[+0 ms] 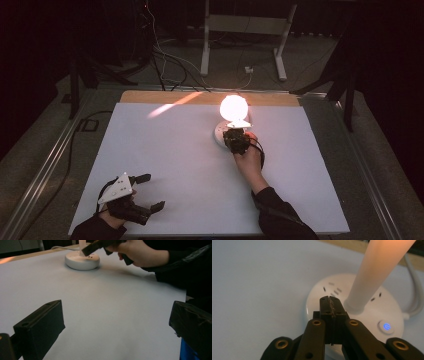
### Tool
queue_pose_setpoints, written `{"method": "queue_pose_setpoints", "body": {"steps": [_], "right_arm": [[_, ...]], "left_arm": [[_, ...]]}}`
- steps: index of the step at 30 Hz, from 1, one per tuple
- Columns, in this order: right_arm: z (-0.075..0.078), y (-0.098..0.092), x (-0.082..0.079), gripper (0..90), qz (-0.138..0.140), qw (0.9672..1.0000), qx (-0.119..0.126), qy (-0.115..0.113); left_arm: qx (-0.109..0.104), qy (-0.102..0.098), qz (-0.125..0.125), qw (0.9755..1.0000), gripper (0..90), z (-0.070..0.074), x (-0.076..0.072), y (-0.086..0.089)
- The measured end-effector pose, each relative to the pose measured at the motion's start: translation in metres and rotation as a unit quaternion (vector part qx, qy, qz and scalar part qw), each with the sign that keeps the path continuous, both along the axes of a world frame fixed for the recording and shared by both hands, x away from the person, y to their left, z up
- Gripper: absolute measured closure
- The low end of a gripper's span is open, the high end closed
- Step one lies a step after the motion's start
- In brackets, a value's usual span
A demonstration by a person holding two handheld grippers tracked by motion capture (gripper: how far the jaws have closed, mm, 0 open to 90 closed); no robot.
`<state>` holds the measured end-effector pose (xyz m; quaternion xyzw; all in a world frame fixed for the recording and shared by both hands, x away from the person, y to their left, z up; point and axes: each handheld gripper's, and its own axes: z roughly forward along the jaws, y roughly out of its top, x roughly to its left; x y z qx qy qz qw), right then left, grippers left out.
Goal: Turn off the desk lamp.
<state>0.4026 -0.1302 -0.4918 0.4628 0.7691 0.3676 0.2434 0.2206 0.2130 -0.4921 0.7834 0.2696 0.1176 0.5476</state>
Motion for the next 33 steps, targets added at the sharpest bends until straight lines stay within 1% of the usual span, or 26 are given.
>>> {"method": "queue_pose_setpoints", "body": {"steps": [1,2,3,4,5,7,11,19,24,33], "right_arm": [[0.0,0.0,0.0,89.8,0.0,1.0,0.0,0.0],[0.008,0.001,-0.002,89.8,0.004,1.0,0.002,-0.009],[0.008,0.001,-0.002,89.8,0.004,1.0,0.002,-0.009],[0.013,0.0,-0.002,89.8,0.005,0.9999,0.004,-0.013],[0.013,0.0,-0.002,89.8,0.005,0.9999,0.004,-0.013],[0.019,-0.001,-0.003,89.8,0.006,0.9998,0.008,-0.015],[0.02,-0.001,-0.003,89.8,0.008,0.9998,0.011,-0.017],[0.014,-0.001,-0.001,89.8,0.005,0.9999,0.009,-0.009],[0.006,-0.002,0.001,89.8,0.002,1.0,0.001,0.0],[-0.002,0.0,0.002,89.8,0.005,0.9999,-0.005,0.011]], "left_arm": [[0.0,0.0,0.001,1.0,0.5,0.0,0.0,0.0],[0.0,0.0,0.0,1.0,0.5,0.0,0.0,0.0],[0.001,0.001,0.0,1.0,0.5,0.0,0.0,0.0],[0.0,0.0,0.0,1.0,0.5,0.0,0.0,0.0],[-0.001,0.001,-0.001,1.0,0.5,0.0,0.0,0.0],[0.0,0.0,-0.001,1.0,0.5,0.0,0.0,0.0],[0.0,0.001,-0.001,1.0,0.5,0.0,0.0,0.0],[0.002,0.0,0.0,1.0,0.5,0.0,0.0,0.0],[0.002,0.001,0.0,1.0,0.5,0.0,0.0,0.0],[0.002,0.0,-0.001,1.0,0.5,0.0,0.0,0.0]]}}
